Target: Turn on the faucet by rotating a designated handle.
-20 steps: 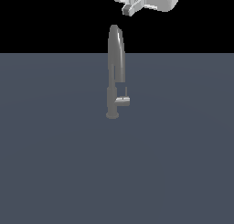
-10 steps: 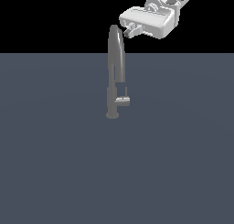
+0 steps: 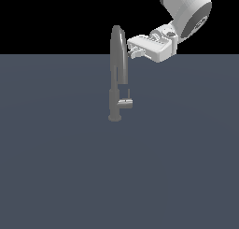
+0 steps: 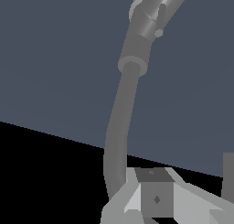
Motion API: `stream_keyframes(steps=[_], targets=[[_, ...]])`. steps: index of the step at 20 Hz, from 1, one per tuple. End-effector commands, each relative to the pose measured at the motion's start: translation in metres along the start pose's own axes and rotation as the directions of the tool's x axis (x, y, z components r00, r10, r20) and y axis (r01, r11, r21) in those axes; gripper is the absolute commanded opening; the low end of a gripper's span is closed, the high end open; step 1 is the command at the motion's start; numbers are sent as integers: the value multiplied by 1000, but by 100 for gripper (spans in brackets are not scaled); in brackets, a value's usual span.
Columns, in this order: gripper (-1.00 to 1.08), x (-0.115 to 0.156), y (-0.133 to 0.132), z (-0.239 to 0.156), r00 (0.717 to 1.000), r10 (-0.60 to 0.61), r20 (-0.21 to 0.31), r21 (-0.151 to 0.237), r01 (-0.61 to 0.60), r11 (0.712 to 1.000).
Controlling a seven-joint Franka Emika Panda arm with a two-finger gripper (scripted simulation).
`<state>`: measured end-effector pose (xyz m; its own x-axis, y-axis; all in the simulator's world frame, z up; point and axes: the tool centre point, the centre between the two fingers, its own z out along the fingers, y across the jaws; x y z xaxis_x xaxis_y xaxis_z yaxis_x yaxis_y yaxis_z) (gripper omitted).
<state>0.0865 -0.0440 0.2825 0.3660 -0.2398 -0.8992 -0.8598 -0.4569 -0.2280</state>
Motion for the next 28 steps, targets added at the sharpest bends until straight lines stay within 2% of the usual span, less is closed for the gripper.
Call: stream_keyframes(steps=[1,9,16,22,28], targets=[[-100,18,-3,3,998,34,44,34,-35,999],[-100,76,-8,17,972,134,192,134,-161,978],[-100,118,-10,32,934,193,300,192,-257,947],[-100,139,-10,42,909,219,355,218,-309,926],[-100,145,-10,45,901,226,371,224,-323,919]])
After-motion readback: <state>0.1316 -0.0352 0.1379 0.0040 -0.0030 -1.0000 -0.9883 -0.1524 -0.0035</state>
